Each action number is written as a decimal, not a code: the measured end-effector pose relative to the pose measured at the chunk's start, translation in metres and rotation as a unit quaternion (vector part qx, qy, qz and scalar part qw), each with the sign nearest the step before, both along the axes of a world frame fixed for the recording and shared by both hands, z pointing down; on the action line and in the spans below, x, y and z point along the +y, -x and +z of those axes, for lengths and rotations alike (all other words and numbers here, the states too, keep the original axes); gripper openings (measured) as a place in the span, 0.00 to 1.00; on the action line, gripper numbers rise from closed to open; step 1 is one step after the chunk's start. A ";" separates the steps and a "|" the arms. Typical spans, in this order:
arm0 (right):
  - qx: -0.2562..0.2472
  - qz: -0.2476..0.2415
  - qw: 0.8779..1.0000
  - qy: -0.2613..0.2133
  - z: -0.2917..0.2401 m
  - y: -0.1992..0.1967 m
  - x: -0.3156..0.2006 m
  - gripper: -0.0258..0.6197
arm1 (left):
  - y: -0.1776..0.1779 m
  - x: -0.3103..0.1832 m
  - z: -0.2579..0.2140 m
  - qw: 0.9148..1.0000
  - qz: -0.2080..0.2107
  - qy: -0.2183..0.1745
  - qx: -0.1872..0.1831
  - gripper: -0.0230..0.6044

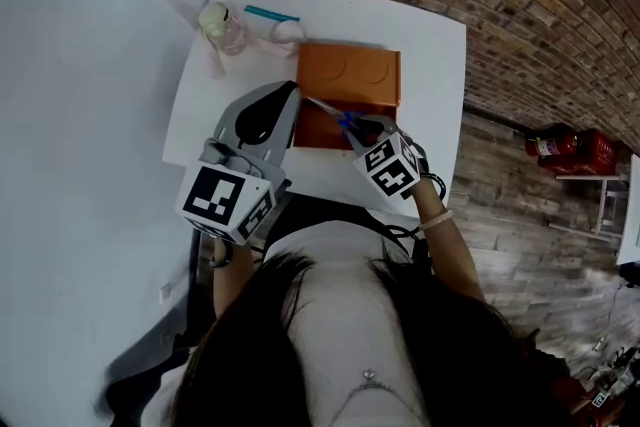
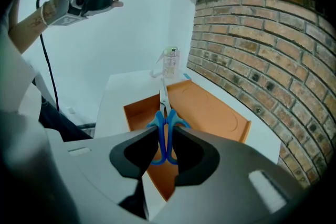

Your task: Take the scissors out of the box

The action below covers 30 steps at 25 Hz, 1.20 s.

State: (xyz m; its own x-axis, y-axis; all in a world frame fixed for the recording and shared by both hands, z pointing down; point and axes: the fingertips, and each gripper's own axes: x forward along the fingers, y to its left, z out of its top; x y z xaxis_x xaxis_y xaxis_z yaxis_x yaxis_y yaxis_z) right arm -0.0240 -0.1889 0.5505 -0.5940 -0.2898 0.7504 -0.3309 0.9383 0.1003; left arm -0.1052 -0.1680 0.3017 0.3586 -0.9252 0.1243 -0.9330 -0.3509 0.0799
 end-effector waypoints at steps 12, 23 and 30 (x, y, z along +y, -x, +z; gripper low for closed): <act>-0.030 0.002 0.999 -0.019 -0.020 -0.011 0.013 0.19 | -0.018 0.024 -0.006 1.000 -0.016 -0.007 -0.009 0.04; -0.060 -0.003 0.997 -0.040 -0.036 -0.021 0.028 0.19 | -0.042 0.048 -0.005 1.000 -0.025 -0.007 -0.013 0.04; -0.077 0.002 0.996 -0.047 -0.044 -0.026 0.031 0.19 | -0.052 0.057 -0.005 0.999 -0.027 -0.005 -0.019 0.04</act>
